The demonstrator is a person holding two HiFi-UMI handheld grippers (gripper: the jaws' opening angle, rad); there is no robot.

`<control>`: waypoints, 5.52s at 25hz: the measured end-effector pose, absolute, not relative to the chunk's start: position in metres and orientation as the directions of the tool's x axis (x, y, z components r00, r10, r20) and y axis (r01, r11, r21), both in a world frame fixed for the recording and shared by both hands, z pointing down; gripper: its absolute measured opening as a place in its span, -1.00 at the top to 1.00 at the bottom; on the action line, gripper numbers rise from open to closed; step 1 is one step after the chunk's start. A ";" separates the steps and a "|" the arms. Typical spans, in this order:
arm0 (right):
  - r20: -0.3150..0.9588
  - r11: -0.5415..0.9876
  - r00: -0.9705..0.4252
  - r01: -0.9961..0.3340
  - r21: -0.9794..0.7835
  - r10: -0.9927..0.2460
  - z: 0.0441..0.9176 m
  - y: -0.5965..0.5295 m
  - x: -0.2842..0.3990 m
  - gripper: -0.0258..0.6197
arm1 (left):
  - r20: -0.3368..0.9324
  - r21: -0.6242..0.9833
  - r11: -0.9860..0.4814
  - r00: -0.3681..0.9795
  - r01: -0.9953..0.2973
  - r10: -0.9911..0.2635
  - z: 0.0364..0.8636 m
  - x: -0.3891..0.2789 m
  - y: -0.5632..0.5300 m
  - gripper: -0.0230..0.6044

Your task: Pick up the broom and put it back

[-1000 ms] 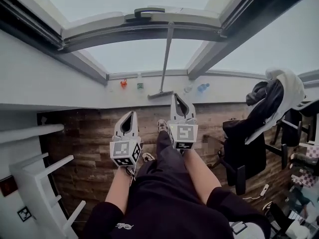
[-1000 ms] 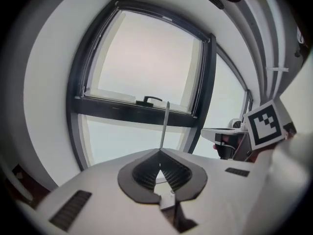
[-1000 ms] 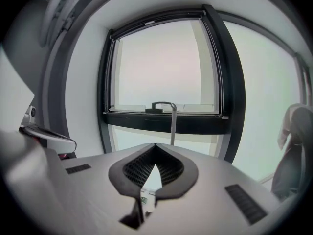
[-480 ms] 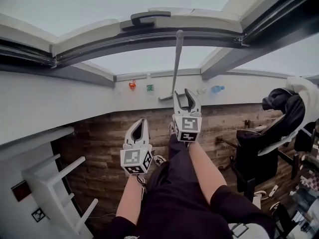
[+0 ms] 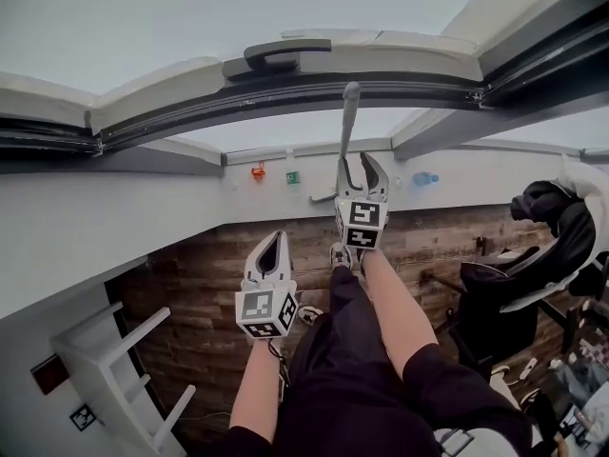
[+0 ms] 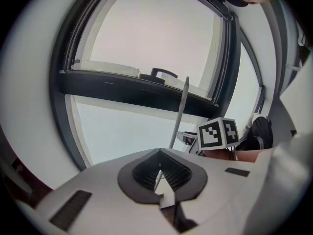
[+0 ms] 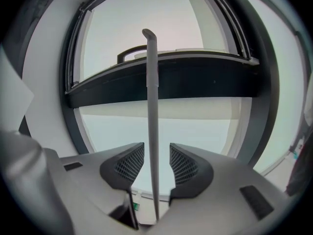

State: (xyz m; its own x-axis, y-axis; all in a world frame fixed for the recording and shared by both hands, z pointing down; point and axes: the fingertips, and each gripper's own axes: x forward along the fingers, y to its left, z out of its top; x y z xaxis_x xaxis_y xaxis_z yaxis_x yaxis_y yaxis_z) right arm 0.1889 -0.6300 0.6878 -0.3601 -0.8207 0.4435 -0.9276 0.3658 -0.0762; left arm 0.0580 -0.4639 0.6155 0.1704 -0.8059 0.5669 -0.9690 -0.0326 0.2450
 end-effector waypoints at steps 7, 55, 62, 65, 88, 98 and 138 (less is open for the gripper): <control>0.457 0.382 -0.376 -0.920 -0.082 -0.806 0.704 -0.647 0.178 0.42 | 0.584 0.248 -0.001 0.151 -0.969 -0.798 0.622 0.056 -0.465 0.92; 0.253 0.541 -0.527 -0.841 -0.019 -0.811 0.496 -0.442 0.150 0.64 | 0.364 0.236 -0.035 0.122 -0.971 -0.923 0.501 0.000 -0.328 0.92; 0.212 0.585 -0.575 -0.811 -0.016 -0.790 0.428 -0.379 0.142 0.64 | 0.266 0.190 -0.009 0.061 -0.982 -0.962 0.440 -0.009 -0.308 0.92; 0.176 0.605 -0.597 -0.796 -0.010 -0.783 0.407 -0.355 0.134 0.65 | 0.219 0.197 -0.031 0.074 -0.980 -0.973 0.419 -0.008 -0.297 0.92; 0.137 0.719 -0.712 -0.695 0.000 -0.689 0.391 -0.305 0.089 0.65 | 0.138 0.119 -0.080 0.097 -0.990 -0.986 0.383 0.000 -0.277 0.93; 0.164 0.928 -0.914 -0.372 0.030 -0.372 0.411 -0.297 -0.009 0.65 | 0.176 0.191 0.312 -0.280 -0.931 -0.944 0.403 -0.080 -0.235 0.92; 0.191 0.981 -0.963 0.180 -0.076 0.192 0.446 0.093 -0.267 0.65 | 0.224 0.170 0.874 -0.846 -0.455 -0.484 0.427 -0.239 0.249 0.92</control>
State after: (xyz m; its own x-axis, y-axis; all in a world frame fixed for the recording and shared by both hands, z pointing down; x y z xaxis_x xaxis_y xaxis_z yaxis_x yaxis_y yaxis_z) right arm -0.2668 0.0932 0.4462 -0.9626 0.1919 0.1911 0.1803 0.9806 -0.0764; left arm -0.2395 0.2489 0.4270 -0.8459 -0.4842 0.2237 -0.4554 0.8740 0.1696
